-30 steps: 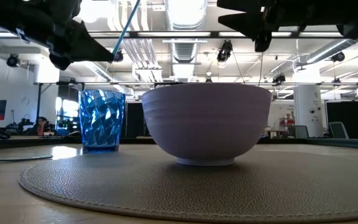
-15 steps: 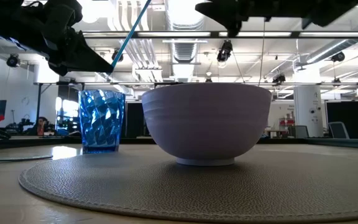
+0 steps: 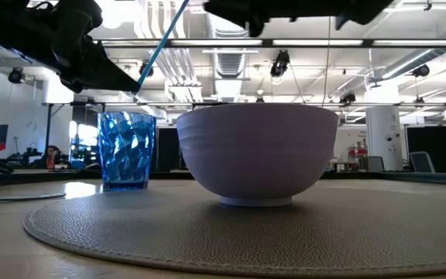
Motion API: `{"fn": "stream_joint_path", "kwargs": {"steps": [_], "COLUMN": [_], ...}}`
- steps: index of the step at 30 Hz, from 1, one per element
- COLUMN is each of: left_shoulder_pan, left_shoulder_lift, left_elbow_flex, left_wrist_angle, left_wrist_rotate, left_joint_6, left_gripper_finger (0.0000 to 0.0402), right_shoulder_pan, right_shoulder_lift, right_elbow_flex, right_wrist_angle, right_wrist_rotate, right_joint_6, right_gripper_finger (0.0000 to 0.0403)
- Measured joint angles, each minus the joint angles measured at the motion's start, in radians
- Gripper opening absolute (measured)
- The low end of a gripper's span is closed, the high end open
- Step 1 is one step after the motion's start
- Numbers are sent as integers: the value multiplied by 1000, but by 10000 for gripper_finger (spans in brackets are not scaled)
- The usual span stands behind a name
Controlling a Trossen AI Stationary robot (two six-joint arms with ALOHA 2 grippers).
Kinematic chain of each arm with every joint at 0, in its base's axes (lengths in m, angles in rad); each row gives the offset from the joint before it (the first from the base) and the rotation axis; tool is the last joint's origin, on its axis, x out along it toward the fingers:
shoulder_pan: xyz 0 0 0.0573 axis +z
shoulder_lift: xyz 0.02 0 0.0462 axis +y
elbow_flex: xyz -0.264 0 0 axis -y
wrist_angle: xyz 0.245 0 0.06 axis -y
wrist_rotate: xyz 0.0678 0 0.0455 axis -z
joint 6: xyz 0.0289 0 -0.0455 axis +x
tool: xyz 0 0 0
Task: Pick & Place Utensil
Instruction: Put the blue straw into the blue cup
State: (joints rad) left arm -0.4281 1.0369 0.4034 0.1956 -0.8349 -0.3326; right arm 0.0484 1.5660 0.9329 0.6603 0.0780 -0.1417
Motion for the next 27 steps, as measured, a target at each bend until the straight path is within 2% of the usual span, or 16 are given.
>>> {"fn": "stream_joint_path", "kwargs": {"steps": [6,13,21,24,27], "left_shoulder_pan": [-6,-12,-13,-13,-13], "left_shoulder_lift": [-12,-23,-24,-26,-28], "left_elbow_flex": [0,0,0,0,0], "left_wrist_angle": [-8,-10,7,7,10], "left_wrist_rotate": [5,4,3,3,3], "left_joint_6": [12,26,44,47,50], "left_gripper_finger": [0,0,0,0,0], "right_shoulder_pan": [-19,-23,-24,-23,-24], "right_shoulder_lift": [73,146,232,239,239], "right_elbow_flex": [99,178,237,243,238], "right_wrist_angle": [-37,-66,-90,-98,-106], "right_wrist_rotate": [78,0,0,0,0], "right_joint_6": [16,38,48,44,43], "right_gripper_finger": [189,189,189,177,143]}}
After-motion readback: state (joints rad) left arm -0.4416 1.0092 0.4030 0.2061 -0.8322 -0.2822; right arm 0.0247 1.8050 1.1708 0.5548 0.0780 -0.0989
